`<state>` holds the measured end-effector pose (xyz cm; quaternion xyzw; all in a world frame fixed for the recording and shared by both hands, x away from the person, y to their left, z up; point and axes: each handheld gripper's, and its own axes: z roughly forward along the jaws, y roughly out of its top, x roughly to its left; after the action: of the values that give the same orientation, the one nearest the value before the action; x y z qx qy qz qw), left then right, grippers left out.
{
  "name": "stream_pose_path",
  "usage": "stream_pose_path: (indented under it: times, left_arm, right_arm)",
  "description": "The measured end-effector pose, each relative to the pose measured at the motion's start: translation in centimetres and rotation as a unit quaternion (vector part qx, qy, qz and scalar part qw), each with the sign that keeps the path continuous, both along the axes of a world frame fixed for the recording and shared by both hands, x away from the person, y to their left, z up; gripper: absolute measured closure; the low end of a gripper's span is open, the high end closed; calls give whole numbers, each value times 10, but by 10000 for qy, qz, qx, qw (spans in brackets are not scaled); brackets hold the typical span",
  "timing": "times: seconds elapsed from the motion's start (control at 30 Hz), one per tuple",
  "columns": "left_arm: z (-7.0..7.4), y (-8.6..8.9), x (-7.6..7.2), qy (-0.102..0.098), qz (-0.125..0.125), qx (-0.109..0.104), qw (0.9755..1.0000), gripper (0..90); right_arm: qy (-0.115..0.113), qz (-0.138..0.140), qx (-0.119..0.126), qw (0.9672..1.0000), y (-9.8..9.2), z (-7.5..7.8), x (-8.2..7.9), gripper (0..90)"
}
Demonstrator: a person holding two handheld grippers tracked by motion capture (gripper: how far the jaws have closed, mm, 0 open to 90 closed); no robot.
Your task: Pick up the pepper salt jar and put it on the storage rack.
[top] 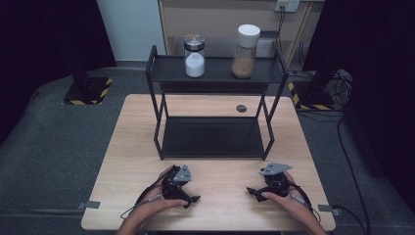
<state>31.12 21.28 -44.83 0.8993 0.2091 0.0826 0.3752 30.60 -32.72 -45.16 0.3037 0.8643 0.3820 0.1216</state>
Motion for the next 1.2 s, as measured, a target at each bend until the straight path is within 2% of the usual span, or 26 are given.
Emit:
stream_pose_path:
  times: [0.13, 1.2]
  left_arm:
    - [0, 0, 0, -1, -1, 1, 10000, 0]
    - [0, 0, 0, 2, 7, -12, 10000, 0]
  right_arm:
    - [-23, 19, -136, 9999, 4, 1, -1, 26]
    - [4, -91, -144, 9999, 6, 2, -5, 18]
